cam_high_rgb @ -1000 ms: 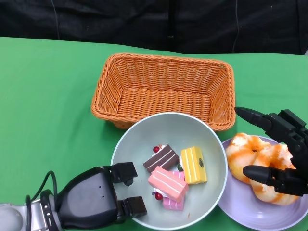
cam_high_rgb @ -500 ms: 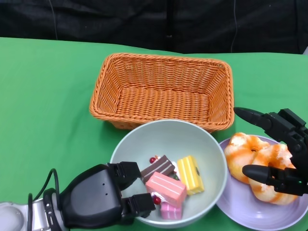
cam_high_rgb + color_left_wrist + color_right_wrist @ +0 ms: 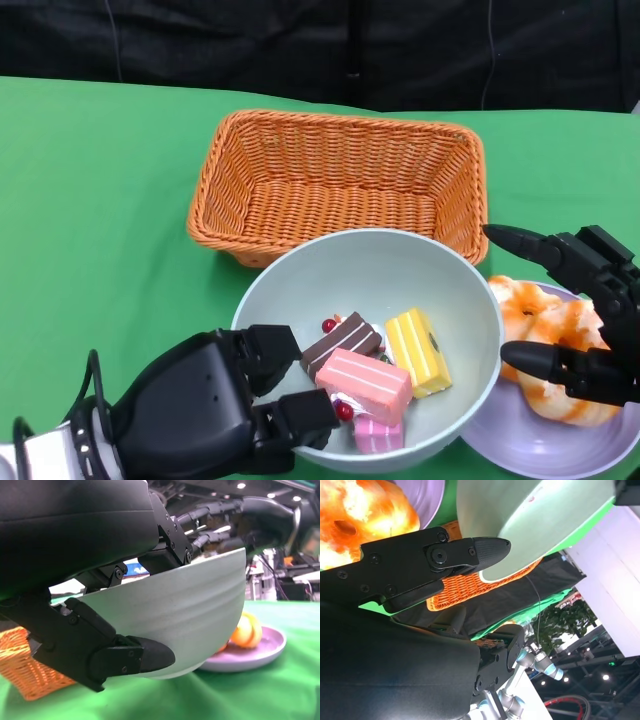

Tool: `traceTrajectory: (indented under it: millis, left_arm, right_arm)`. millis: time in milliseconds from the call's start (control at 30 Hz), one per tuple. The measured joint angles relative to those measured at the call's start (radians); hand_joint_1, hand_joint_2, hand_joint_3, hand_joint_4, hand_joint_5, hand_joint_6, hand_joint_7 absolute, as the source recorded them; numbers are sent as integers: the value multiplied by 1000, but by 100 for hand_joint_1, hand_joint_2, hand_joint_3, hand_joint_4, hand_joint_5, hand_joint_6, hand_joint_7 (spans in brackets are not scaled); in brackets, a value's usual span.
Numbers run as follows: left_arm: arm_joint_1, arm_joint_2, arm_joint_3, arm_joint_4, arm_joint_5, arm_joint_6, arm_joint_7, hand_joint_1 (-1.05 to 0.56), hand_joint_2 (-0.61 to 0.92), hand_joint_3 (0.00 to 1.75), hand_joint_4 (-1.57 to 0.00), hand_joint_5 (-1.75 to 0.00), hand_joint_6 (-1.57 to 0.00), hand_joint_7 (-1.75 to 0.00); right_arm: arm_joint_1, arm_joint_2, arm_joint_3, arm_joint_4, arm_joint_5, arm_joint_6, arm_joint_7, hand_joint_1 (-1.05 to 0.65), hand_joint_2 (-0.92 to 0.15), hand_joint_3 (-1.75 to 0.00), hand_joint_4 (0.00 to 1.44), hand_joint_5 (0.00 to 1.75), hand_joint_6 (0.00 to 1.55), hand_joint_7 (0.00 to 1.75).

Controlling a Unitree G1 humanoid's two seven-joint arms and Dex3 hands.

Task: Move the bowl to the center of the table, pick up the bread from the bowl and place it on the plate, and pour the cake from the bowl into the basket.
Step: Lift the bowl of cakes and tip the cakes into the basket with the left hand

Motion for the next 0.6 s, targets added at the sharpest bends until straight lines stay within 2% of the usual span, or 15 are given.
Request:
traceTrajectory:
  millis: [167, 267, 467, 533, 567, 600]
  left_arm:
    - [41, 2, 75, -79, -81, -14, -140, -28, 23, 125, -106, -175, -82, -175]
    - [65, 5, 115, -120, -89, -20, -203, -34, 33, 111, -105, -175, -85, -168]
    - [95, 2, 179, -140, -109, -48, -258, -32, 35, 109, -104, -175, -85, -168]
    - [99, -7, 197, -143, -117, -54, -269, -31, 33, 109, -104, -175, -85, -169]
    - [102, -11, 204, -147, -124, -57, -275, -31, 31, 113, -104, -175, -82, -172]
    - [103, -16, 212, -151, -139, -60, -285, -31, 30, 115, -104, -175, -82, -173]
  right_arm:
    - [1, 50, -13, -9, -35, 60, -70, -36, -92, -22, 12, 97, 17, 54]
    - [1, 76, -30, -19, -34, 109, -91, -38, -92, -31, 10, 101, 16, 56]
    - [1, 106, -52, -25, -11, 146, -128, -32, -91, -30, 15, 110, 23, 63]
    - [0, 114, -54, -24, 6, 148, -133, -23, -84, -35, 24, 118, 32, 73]
    - [-2, 119, -58, -20, 17, 144, -137, -10, -70, -58, 44, 122, 48, 85]
    - [-8, 124, -63, -9, 33, 135, -142, -5, -59, -76, 52, 124, 54, 90]
